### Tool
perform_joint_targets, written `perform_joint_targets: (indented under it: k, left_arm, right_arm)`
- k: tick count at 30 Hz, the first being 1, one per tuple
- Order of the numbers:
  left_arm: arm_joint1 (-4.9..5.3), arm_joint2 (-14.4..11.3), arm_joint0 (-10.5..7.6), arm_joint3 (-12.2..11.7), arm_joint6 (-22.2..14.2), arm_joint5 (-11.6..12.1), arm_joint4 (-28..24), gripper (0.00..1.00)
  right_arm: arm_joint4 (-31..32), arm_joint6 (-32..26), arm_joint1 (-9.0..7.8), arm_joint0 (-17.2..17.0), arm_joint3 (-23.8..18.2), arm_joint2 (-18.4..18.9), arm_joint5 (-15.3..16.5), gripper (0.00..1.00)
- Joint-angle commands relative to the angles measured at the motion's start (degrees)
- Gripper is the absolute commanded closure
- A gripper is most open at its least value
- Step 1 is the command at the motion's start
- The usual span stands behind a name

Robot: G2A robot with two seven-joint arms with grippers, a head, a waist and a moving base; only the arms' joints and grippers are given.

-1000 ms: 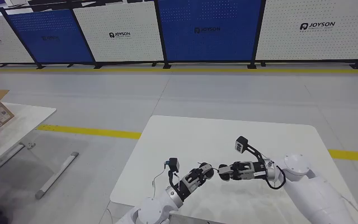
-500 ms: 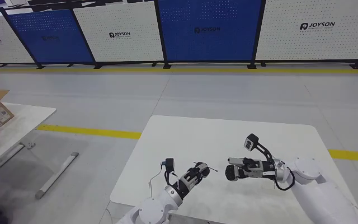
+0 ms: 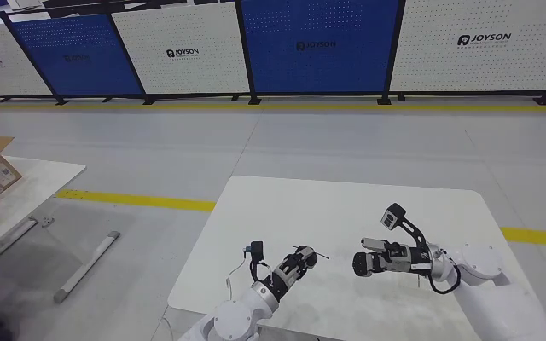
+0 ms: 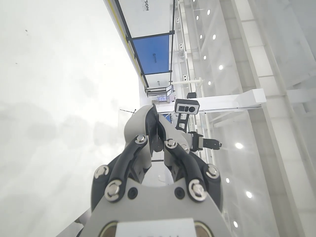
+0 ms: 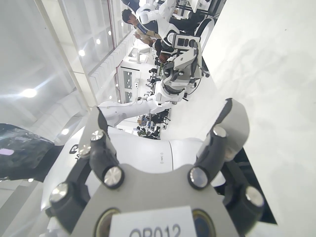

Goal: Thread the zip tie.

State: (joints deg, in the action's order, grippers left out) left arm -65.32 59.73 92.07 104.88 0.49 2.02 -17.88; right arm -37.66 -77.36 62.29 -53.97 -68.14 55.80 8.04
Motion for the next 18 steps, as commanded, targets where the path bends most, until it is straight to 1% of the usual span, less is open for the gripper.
perform_joint_targets:
  k: [1, 5, 6, 7, 9, 10, 11, 12, 14, 16, 17, 18]
  left_arm:
    - [0.00, 0.00, 0.00, 0.00, 0.00, 0.00, 0.00, 1.00]
    - [-0.10, 0.47, -0.35, -0.58, 0.59, -0.07, -0.64, 1.00]
    - [-0.12, 0.81, -0.37, -0.65, 0.64, 0.27, -1.04, 1.00]
    - [-0.10, 1.42, -0.24, -0.35, 0.40, 1.78, -1.47, 1.00]
    - [0.02, 2.57, 0.62, 0.38, -0.43, 4.40, -2.48, 1.00]
    - [0.15, 3.71, 1.44, 1.52, -0.79, 6.60, -2.90, 1.00]
    - [0.29, 4.53, 2.34, 2.31, -1.34, 8.16, -3.13, 1.00]
    - [0.43, 5.43, 3.21, 3.23, -1.86, 9.40, -3.47, 1.00]
    - [0.74, 7.84, 5.42, 6.07, -2.62, 12.18, -4.87, 1.00]
    - [1.01, 9.58, 7.34, 8.12, -4.56, 13.88, -6.52, 1.00]
    - [1.21, 10.85, 8.51, 9.48, -6.12, 14.76, -7.76, 1.00]
    - [1.36, 11.81, 9.36, 10.18, -6.98, 15.14, -8.26, 1.00]
  right_arm:
    - [0.00, 0.00, 0.00, 0.00, 0.00, 0.00, 0.00, 0.00]
    - [0.00, 0.00, 0.00, 0.00, 0.00, 0.00, 0.00, 0.00]
    - [0.00, 0.00, 0.00, 0.00, 0.00, 0.00, 0.00, 0.00]
    - [0.00, 0.00, 0.00, 0.00, 0.00, 0.00, 0.00, 0.00]
    - [0.00, 0.00, 0.00, 0.00, 0.00, 0.00, 0.00, 0.00]
    - [0.00, 0.00, 0.00, 0.00, 0.00, 0.00, 0.00, 0.00]
    - [0.00, 0.00, 0.00, 0.00, 0.00, 0.00, 0.00, 0.00]
    - [0.00, 0.00, 0.00, 0.00, 0.00, 0.00, 0.00, 0.00]
    - [0.00, 0.00, 0.00, 0.00, 0.00, 0.00, 0.00, 0.00]
    - [0.00, 0.00, 0.00, 0.00, 0.00, 0.00, 0.00, 0.00]
    - [0.00, 0.00, 0.00, 0.00, 0.00, 0.00, 0.00, 0.00]
    - [0.00, 0.00, 0.00, 0.00, 0.00, 0.00, 0.00, 0.00]
